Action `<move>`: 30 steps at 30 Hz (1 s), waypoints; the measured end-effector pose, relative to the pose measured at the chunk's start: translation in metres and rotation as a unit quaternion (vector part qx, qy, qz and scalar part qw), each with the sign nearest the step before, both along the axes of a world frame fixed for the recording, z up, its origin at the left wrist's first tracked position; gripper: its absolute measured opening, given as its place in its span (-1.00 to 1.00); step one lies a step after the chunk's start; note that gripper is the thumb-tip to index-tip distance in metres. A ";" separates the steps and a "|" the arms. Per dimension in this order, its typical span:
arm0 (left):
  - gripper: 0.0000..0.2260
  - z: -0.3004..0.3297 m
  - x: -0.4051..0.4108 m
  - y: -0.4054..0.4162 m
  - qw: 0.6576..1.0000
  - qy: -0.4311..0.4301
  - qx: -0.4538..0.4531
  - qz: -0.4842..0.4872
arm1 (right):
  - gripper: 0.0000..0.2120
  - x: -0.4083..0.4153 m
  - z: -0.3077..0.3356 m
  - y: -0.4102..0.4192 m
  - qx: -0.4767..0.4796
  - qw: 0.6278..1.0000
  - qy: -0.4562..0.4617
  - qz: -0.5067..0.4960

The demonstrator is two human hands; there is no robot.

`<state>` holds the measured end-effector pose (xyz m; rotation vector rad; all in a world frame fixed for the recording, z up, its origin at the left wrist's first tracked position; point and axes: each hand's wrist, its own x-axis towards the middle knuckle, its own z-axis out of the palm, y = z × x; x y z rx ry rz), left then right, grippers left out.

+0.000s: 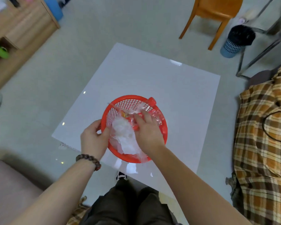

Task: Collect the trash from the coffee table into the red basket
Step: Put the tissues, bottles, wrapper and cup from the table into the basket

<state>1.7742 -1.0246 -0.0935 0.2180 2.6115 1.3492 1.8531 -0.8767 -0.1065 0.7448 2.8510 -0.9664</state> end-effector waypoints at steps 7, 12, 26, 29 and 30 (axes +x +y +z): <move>-0.91 0.001 -0.008 -0.002 1.000 -0.017 0.002 0.013 | -0.47 -0.020 -0.016 -0.014 0.067 0.988 -0.097 0.103; -0.82 -0.004 -0.013 -0.008 0.998 -0.023 -0.036 0.037 | -0.52 -0.021 -0.014 -0.016 0.035 0.991 -0.082 0.104; -0.90 -0.034 -0.047 -0.048 0.989 -0.034 -0.101 0.105 | -0.49 0.013 -0.122 0.092 -0.055 0.983 -0.085 -0.154; -0.91 -0.046 -0.049 -0.050 0.990 -0.033 -0.092 0.102 | -0.37 0.005 -0.167 0.110 -0.042 0.980 -0.150 -0.122; -0.91 -0.049 -0.048 -0.049 0.990 -0.030 -0.088 0.106 | -0.35 0.002 -0.181 0.113 -0.045 0.979 -0.166 -0.113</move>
